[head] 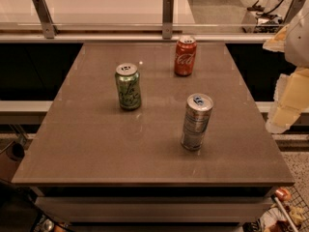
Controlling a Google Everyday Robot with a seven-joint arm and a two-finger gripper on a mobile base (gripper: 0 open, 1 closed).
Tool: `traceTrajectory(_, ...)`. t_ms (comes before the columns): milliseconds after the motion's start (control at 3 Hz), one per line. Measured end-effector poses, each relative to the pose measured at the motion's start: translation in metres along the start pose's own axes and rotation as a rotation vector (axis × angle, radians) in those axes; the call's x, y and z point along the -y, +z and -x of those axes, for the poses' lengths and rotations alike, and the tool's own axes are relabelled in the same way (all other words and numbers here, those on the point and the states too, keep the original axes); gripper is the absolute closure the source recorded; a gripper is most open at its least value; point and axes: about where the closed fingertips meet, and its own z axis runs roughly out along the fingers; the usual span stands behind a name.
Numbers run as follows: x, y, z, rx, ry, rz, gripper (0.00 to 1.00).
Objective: Knock coke can over
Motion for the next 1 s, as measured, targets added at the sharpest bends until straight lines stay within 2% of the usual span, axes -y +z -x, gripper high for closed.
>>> traceTrajectory(333,0.004,0.0,0.001,0.012,0.006,-0.012,0.0)
traceTrajectory(667,0.02,0.008,0.004,0.067,0.02,-0.04,0.0)
traceTrajectory(1000,0.045,0.024,0.012,0.152,0.051,-0.084,0.0)
